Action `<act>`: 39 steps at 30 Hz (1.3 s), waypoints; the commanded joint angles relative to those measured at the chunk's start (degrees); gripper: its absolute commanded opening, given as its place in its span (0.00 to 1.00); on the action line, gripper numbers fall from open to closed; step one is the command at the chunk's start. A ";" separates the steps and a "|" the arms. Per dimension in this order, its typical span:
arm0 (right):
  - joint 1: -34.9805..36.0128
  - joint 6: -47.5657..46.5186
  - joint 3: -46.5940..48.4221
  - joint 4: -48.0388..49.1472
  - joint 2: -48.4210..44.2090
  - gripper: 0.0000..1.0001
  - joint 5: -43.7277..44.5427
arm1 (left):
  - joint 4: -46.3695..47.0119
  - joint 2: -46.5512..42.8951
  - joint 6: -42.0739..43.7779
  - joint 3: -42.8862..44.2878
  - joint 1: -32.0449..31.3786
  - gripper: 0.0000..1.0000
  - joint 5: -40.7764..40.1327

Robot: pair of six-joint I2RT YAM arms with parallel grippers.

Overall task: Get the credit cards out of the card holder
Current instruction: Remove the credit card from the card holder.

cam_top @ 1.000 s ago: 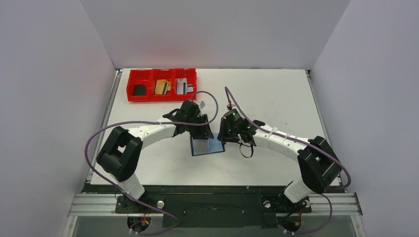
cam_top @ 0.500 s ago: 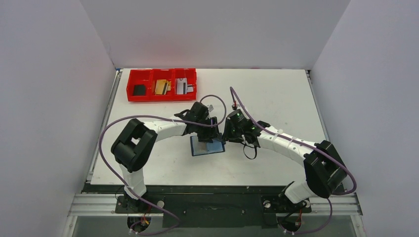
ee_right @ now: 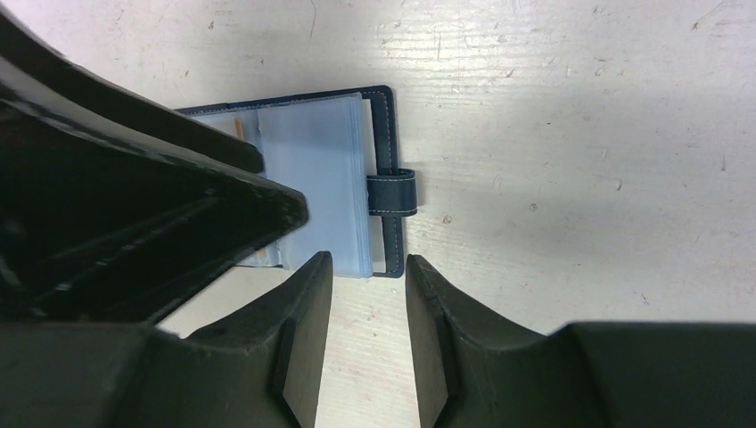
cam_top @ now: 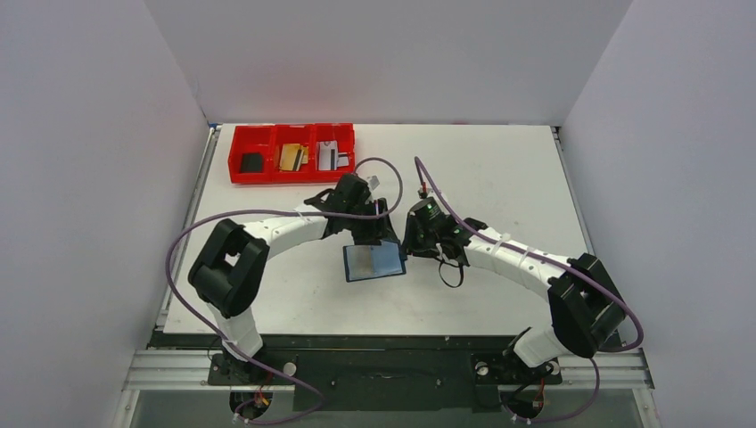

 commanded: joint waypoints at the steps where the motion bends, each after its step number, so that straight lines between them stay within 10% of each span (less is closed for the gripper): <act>1: 0.95 -0.86 3.58 0.06 0.62 0.33 0.66 | -1.94 -5.86 1.04 -0.65 3.04 0.52 -2.33; 18: 10.54 -1.62 20.57 -0.73 21.02 0.40 -0.11 | -9.15 -23.10 3.39 -15.41 15.55 0.52 -7.81; 39: 13.68 -2.21 23.75 -5.04 30.62 0.39 4.16 | -8.85 -24.12 3.32 -17.58 16.91 0.52 -6.80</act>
